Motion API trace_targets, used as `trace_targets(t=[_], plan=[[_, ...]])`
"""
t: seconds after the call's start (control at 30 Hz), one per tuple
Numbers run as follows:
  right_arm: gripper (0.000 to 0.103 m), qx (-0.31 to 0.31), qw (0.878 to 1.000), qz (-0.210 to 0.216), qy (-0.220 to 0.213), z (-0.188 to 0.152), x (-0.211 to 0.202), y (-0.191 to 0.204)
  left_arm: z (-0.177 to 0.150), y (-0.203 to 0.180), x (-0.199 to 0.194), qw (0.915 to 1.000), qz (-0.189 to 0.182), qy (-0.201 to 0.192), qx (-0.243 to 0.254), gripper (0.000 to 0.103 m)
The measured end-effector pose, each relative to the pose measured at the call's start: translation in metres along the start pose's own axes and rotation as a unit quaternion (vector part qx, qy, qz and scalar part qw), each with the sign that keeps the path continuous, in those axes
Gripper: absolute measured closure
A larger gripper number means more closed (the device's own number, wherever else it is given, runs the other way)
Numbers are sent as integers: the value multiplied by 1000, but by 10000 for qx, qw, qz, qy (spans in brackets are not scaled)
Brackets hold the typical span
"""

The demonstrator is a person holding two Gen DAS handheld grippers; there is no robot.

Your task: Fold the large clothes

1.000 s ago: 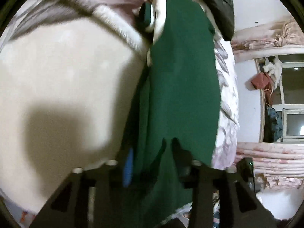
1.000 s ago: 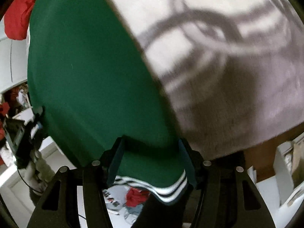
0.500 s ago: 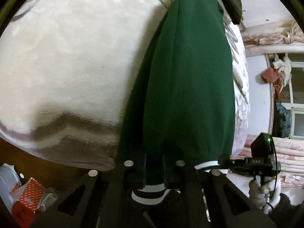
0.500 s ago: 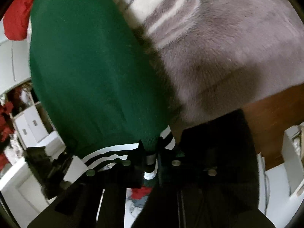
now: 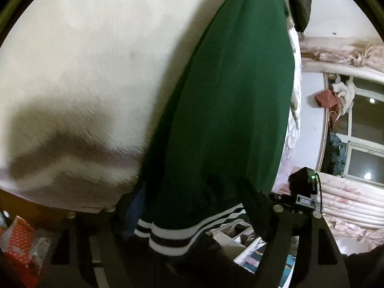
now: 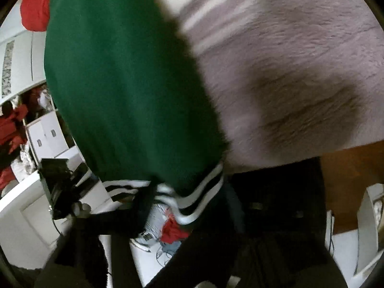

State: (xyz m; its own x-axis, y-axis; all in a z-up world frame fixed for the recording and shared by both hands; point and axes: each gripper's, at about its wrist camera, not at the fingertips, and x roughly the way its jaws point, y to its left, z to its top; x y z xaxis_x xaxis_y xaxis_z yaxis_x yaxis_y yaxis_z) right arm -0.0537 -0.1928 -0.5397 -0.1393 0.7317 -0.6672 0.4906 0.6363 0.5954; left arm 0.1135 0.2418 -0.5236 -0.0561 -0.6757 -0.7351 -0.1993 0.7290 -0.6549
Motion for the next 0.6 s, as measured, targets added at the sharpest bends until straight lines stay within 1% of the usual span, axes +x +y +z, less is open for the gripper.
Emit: trace_targets(t=[0.07,0.13,0.17,0.23,0.3,0.33,0.37,0.4,0.43,0.47,0.5,0.53,0.6], plan=[[36,107,9987,488,120,0,20,-16,4,-2,12,9999,26,-14,116,29],[31,149,9949,966,248,5,38,-23,9,-5,18,9998,31,-8,200,27],[30,188,9930,1123,302,8,47,-24,10,-5,19,9997,45,-14,225,27],[28,224,9915,1246,297,9,53,-24,12,-8,19,9997,48,-35,245,27],[29,238,9922,1199,244,9,56,-16,10,-11,12,9995,2,-101,292,27],[37,256,9921,1209,222,7,51,-14,4,-10,6,9993,-33,-168,340,30],[41,296,9919,1216,206,2,48,-14,2,-16,1,9988,-48,-247,412,39],[55,323,9909,1297,180,-3,44,-11,1,-20,0,9985,63,-282,474,61],[64,387,9888,1431,144,-7,49,-4,1,-23,-3,9979,215,-285,532,78],[67,428,9878,1488,136,-12,45,-1,1,-27,-7,9980,191,-285,530,79],[72,431,9873,1525,139,-16,40,6,1,-29,-13,9982,119,-319,500,84],[74,410,9866,1569,159,-17,27,12,0,-33,-20,9984,19,-357,443,86],[77,363,9858,1631,189,-24,5,26,-2,-44,-34,9979,-198,-462,400,88]])
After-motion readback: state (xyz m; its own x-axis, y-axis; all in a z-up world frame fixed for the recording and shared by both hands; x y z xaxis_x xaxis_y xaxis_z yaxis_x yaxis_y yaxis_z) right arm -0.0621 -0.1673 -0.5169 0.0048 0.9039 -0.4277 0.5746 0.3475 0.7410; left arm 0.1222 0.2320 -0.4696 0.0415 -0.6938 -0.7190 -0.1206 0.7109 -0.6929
